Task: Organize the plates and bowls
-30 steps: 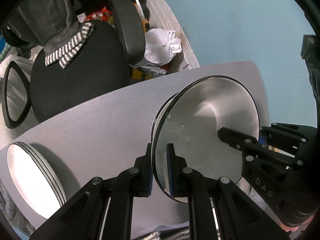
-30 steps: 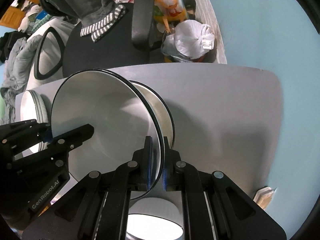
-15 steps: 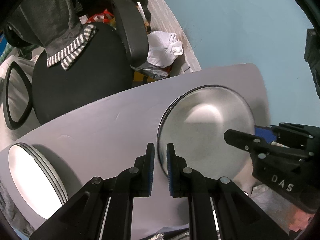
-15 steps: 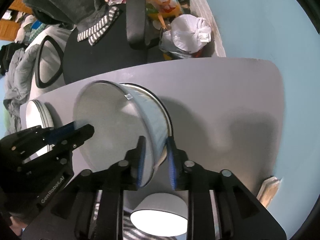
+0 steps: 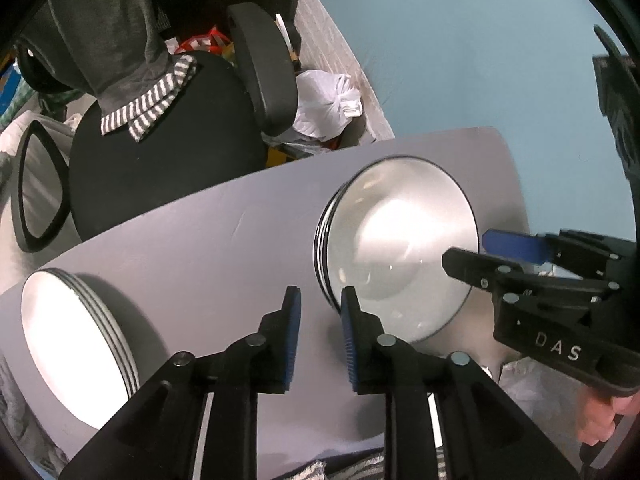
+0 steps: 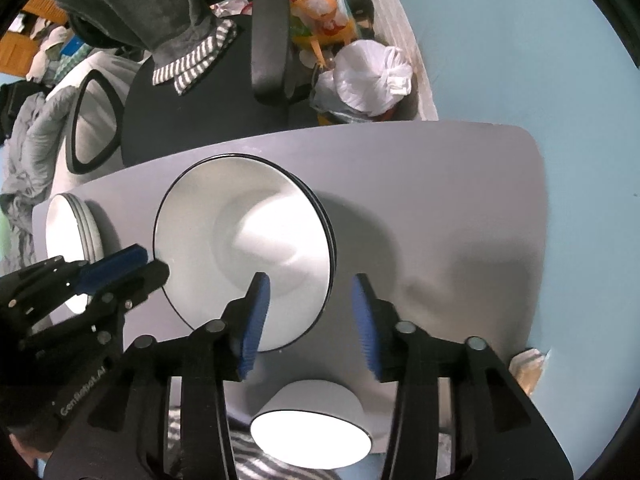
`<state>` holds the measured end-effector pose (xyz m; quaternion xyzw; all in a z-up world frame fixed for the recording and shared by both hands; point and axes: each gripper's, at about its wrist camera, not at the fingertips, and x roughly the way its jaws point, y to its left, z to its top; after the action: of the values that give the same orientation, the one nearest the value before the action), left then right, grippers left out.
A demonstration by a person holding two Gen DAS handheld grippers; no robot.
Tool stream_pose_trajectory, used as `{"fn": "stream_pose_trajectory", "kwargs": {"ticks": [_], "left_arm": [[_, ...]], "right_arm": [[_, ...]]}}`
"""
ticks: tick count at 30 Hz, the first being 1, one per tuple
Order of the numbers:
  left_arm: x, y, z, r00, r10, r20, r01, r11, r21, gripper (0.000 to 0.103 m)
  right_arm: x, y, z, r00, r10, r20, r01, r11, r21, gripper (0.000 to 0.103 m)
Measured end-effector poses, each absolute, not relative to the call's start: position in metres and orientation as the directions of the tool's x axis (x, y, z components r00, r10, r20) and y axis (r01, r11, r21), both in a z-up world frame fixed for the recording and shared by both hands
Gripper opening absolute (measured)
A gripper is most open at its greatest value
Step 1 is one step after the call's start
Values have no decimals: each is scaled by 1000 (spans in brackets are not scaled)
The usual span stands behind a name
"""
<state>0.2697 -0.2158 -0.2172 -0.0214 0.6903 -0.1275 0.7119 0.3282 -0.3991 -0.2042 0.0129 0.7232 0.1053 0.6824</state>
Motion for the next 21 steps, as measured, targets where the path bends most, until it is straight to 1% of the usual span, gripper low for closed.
{"fn": "stream_pose_trajectory", "kwargs": {"ticks": [1, 3, 6, 8, 13, 21], "left_arm": [[266, -215, -215, 22, -211, -977, 155, 966, -205, 28], [260, -214, -211, 39, -216, -976, 160, 965, -208, 33], [250, -214, -208, 43, -224, -974, 167, 962, -214, 35], [243, -214, -206, 43, -231, -972, 169, 961, -221, 37], [223, -215, -206, 24, -260, -965, 165, 953, -253, 38], [194, -221, -211, -19, -290, -957, 195, 938, -288, 38]], "right_arm": [[327, -399, -203, -61, 160, -985, -126, 978, 167, 48], [323, -399, -200, -49, 157, -986, -124, 979, 162, 50], [317, -399, -194, -31, 149, -988, -124, 981, 152, 53], [310, -400, -191, -18, 143, -990, -123, 982, 144, 54], [288, -404, -185, 3, 119, -993, -123, 985, 117, 58], [252, -415, -185, -4, 113, -994, -76, 991, 113, 58]]}}
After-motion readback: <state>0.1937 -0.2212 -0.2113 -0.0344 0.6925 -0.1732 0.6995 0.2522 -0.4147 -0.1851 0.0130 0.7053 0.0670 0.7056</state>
